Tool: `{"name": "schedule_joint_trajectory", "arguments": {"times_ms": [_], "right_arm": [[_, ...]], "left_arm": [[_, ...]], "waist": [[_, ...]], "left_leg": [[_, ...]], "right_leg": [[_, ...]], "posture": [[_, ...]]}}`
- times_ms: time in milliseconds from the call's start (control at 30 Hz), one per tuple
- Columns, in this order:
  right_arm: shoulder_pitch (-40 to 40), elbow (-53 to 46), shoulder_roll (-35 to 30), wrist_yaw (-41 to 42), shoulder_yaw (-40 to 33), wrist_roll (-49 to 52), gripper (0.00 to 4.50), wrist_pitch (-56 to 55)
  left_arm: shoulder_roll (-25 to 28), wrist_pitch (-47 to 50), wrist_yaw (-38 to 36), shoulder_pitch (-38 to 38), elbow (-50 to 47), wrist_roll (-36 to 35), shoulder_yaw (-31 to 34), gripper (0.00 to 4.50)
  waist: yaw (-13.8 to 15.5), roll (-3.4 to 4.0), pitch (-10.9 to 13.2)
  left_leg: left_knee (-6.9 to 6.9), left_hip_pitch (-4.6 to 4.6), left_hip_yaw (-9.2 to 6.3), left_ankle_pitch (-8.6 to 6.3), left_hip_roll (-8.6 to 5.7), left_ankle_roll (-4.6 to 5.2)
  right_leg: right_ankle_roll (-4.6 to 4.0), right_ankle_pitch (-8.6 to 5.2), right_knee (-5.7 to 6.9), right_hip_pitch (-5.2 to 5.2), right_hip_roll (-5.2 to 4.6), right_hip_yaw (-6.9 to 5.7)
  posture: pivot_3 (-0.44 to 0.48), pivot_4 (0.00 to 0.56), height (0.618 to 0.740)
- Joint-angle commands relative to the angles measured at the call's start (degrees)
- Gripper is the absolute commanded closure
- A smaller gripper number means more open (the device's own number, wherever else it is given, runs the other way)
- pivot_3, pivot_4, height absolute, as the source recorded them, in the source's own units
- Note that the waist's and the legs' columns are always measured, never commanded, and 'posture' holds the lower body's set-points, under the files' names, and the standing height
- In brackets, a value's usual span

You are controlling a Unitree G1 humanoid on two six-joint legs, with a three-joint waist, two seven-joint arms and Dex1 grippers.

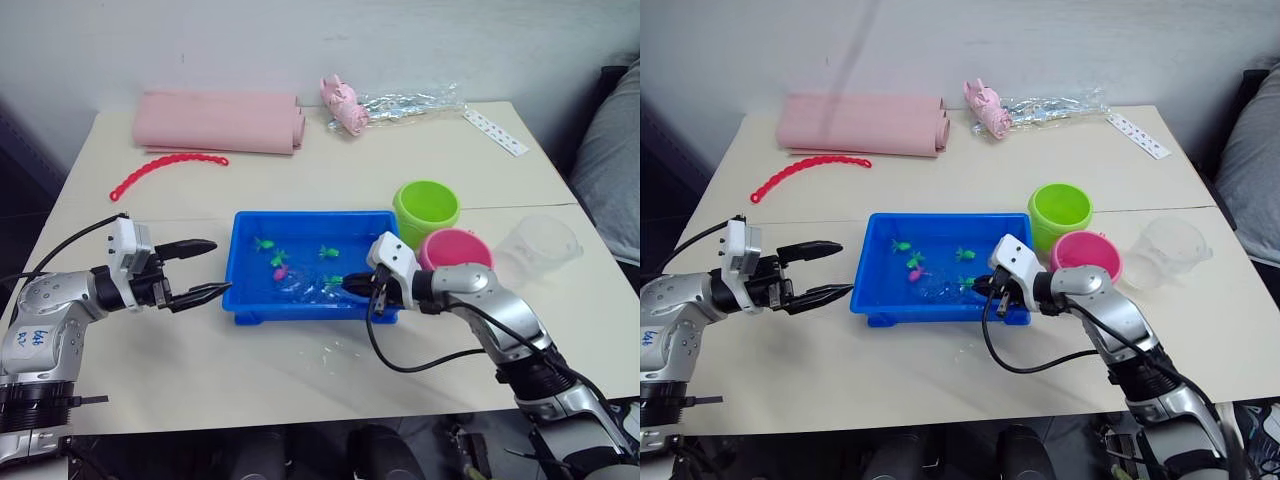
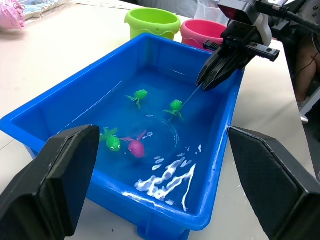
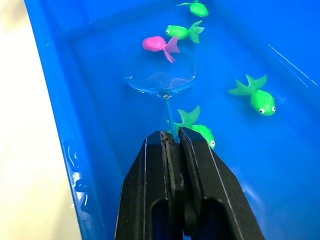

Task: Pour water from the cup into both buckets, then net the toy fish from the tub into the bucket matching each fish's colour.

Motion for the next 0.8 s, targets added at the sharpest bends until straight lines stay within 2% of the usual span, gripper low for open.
{"name": "schedule_joint_trajectory", "arguments": {"times_ms": [33,467,800], "right_arm": [[1.0,-1.8,0.3,0.4,-1.8,0.3,4.50,-1.8],[2.9,-2.1,-0.1,5.3,-6.0,4.2,4.50,-5.5],[7.9,-10.4,-5.1,8.1,-14.7,10.9,4.50,-5.0]], "left_arm": [[0.7,-1.1,-0.5,-1.2,0.0,-0.1,0.3,0.04],[0.9,-1.3,-2.0,-2.8,2.0,0.3,-0.5,0.04],[1.2,0.7,-2.4,-5.2,-0.7,-1.3,-0.7,0.04]], "waist": [[0.0,0.00,0.0],[0.0,0.00,0.0],[0.2,0.00,0.0]], "left_leg": [[0.00,0.00,0.00,0.00,0.00,0.00],[-0.01,0.00,0.00,0.00,0.00,0.00],[0.00,-0.01,0.00,-0.01,0.00,0.01]], "right_leg": [[0.00,0.00,0.00,0.00,0.00,0.00],[0.00,0.00,0.00,0.00,0.01,0.00],[0.00,0.00,-0.05,0.03,0.00,0.00]], "posture": [[0.000,0.150,0.740],[0.000,0.150,0.740],[0.000,0.150,0.740]]}}
